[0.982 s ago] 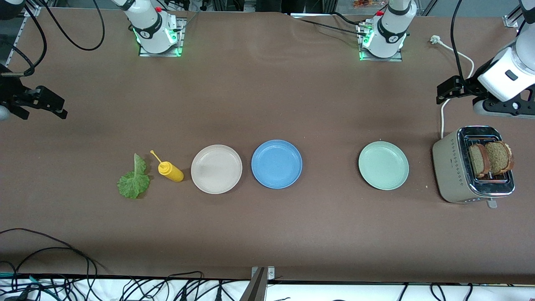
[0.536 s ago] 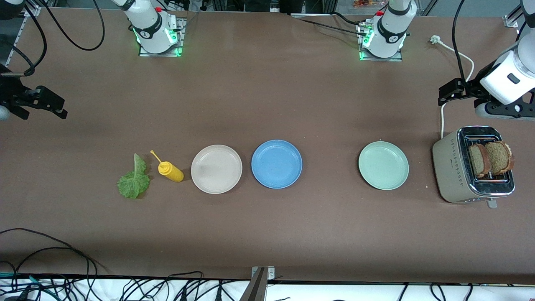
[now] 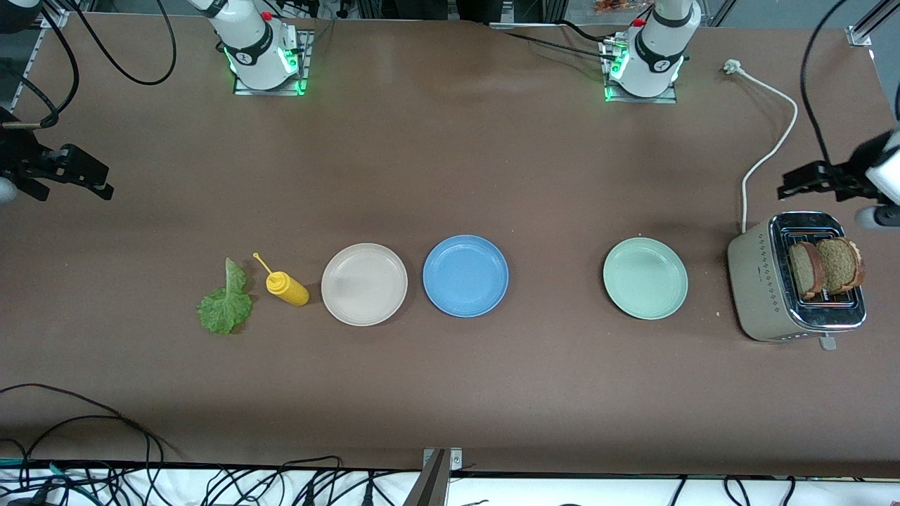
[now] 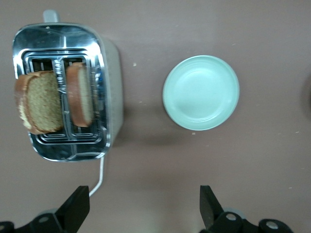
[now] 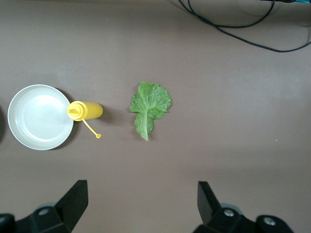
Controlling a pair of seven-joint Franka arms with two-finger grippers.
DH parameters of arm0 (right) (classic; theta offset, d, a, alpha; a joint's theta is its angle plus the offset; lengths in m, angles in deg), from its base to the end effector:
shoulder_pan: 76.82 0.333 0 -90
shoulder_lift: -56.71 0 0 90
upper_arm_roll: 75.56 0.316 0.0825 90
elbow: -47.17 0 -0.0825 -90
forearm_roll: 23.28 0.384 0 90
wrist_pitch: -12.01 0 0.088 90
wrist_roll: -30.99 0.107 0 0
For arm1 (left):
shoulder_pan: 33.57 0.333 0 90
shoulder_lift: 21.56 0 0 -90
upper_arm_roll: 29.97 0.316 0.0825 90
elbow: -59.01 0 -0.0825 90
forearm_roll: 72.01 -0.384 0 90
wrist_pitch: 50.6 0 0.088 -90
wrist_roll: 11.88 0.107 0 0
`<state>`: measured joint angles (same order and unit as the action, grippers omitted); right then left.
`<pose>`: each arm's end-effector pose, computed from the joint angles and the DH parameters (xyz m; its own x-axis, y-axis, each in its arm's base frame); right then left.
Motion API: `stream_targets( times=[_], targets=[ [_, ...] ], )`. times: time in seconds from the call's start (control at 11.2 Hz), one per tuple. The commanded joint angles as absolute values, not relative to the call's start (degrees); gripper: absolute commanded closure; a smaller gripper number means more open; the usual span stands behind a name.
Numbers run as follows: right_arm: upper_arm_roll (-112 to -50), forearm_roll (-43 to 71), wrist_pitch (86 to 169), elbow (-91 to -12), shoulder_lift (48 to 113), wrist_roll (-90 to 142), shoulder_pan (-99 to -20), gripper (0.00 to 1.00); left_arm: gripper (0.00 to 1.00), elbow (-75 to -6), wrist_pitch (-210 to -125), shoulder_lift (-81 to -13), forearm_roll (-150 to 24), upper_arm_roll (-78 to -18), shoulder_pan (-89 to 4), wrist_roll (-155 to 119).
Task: Make sandwich in blue plate with both arms
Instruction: 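Move the left gripper over the toaster and lower onto a bread slice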
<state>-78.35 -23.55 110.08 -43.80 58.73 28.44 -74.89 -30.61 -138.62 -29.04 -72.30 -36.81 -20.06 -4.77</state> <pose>0.5784 -0.0086 0.6095 0.9956 0.0304 0.0882 0.0296 -0.9995 0.0104 0.5795 0.0723 0.5509 0.9880 -0.0103 -0.1544 -0.0058 -0.9995 0.0298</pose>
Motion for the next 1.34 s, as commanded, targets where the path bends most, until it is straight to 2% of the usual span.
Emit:
stream_targets(
  times=[0.0, 0.18, 0.45, 0.54, 0.62, 0.8, 0.89, 0.98, 1.07, 1.25],
  targets=[
    [-78.4, -23.7, 109.0, -42.4, 59.1, 28.9, -74.7, 0.00, 0.00, -27.9, -143.8, -38.1, -73.1, -37.2, -15.4, 1.2],
    [-78.4, -23.7, 109.0, -42.4, 59.1, 28.9, -74.7, 0.00, 0.00, -27.9, -151.7, -41.8, -78.6, -37.3, -14.2, 1.2],
    [-78.4, -23.7, 109.0, -42.4, 59.1, 28.9, -74.7, 0.00, 0.00, -28.3, -156.8, -45.5, -85.5, -37.4, -14.2, 1.3],
    [-78.4, -23.7, 109.0, -42.5, 59.1, 28.9, -74.7, 0.00, 0.05, -28.4, -157.4, -46.5, -85.9, -37.4, -14.2, 1.2],
    [-78.4, -23.7, 109.0, -42.5, 59.2, 28.9, -74.7, 0.00, 0.14, -28.6, -157.4, -47.3, -86.0, -37.4, -14.6, 1.0],
    [-78.4, -23.7, 109.0, -42.4, 59.2, 28.9, -74.7, 0.00, 0.71, -29.0, -157.0, -47.5, -86.0, -37.4, -14.9, 1.0],
    [-78.4, -23.7, 109.0, -42.5, 59.2, 28.9, -74.7, 0.00, 0.82, -29.1, -156.9, -47.5, -86.0, -37.5, -14.9, 1.0],
    [-78.4, -23.7, 109.0, -42.5, 59.2, 28.9, -74.7, 0.00, 0.86, -29.3, -156.9, -48.1, -86.0, -37.5, -14.8, 1.1],
    [-78.4, -23.7, 109.0, -42.5, 59.2, 28.9, -74.7, 0.00, 0.96, -29.4, -156.9, -48.5, -86.0, -37.5, -14.4, 1.2],
    [-78.5, -23.7, 109.0, -42.5, 59.2, 28.9, -74.7, 0.00, 1.00, -29.4, -155.8, -48.5, -86.0, -37.5, -14.3, 1.2]
  ],
)
